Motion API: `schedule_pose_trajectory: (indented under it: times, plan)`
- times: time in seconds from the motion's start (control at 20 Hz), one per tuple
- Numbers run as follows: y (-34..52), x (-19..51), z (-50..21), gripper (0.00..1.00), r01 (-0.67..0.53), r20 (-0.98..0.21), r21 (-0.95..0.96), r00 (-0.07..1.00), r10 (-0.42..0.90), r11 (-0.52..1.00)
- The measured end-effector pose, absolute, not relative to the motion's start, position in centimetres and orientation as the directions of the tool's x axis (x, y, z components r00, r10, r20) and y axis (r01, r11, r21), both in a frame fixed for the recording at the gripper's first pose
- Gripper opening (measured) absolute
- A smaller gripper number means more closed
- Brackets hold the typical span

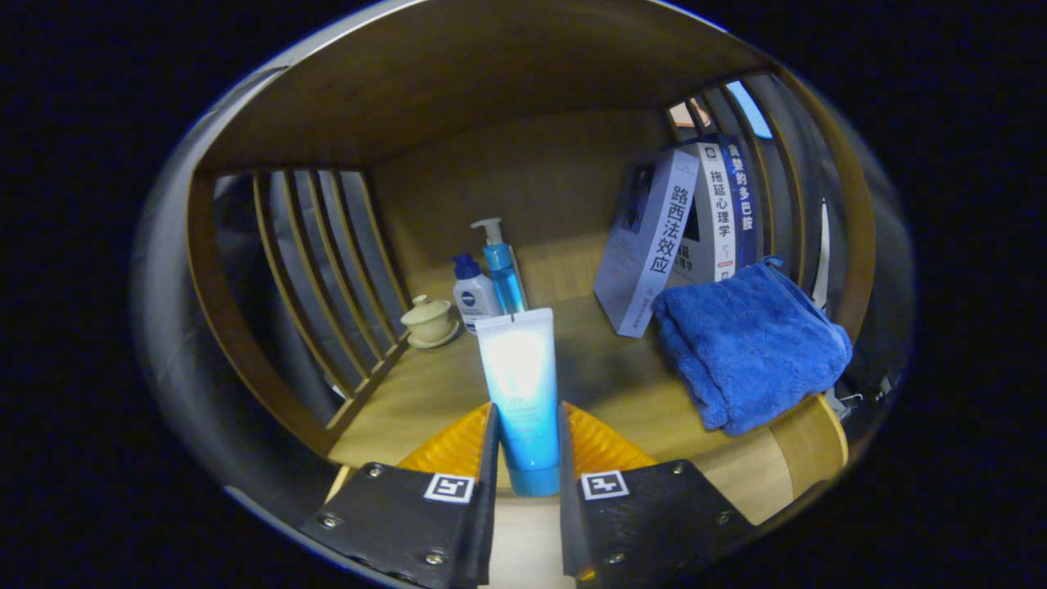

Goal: Pull open the drawer, take out the items inside it, and place them on the countertop above the cabinet.

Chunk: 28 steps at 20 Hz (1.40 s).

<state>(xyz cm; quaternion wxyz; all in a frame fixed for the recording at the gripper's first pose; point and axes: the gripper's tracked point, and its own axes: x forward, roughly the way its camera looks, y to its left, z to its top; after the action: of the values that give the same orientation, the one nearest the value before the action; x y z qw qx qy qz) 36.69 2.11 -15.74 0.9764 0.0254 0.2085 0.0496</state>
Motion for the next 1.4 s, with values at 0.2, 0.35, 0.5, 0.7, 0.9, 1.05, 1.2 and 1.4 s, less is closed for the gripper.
schedule_pose_trajectory:
  times: [0.2,0.35,0.5,0.7,0.9,1.05,1.2,1.4]
  plan:
    - [2.4,39.1,-17.5,0.34,-0.062,-0.414,0.105,0.905,0.101,0.993]
    - [2.1,40.8,-17.7,0.35,-0.026,-0.407,0.133,0.91,0.078,0.991]
    - [1.7,41.9,-18.8,0.35,-0.001,-0.424,0.144,0.903,0.062,0.99]
    - [1.5,42.3,-19.7,0.4,0.005,-0.423,0.107,0.905,0.04,0.994]
    - [0.9,40.7,-17.8,0.72,0.019,-0.391,0.081,0.92,0.014,0.997]
    - [1.5,38.1,-15.2,0.92,-0.004,-0.351,0.091,0.936,0.036,0.996]
    - [1.6,34.5,-13.0,1.0,-0.008,-0.322,0.089,0.946,0.036,0.996]
    - [1.5,28.7,-10.6,1.0,-0.028,-0.284,0.06,0.958,0.044,0.998]
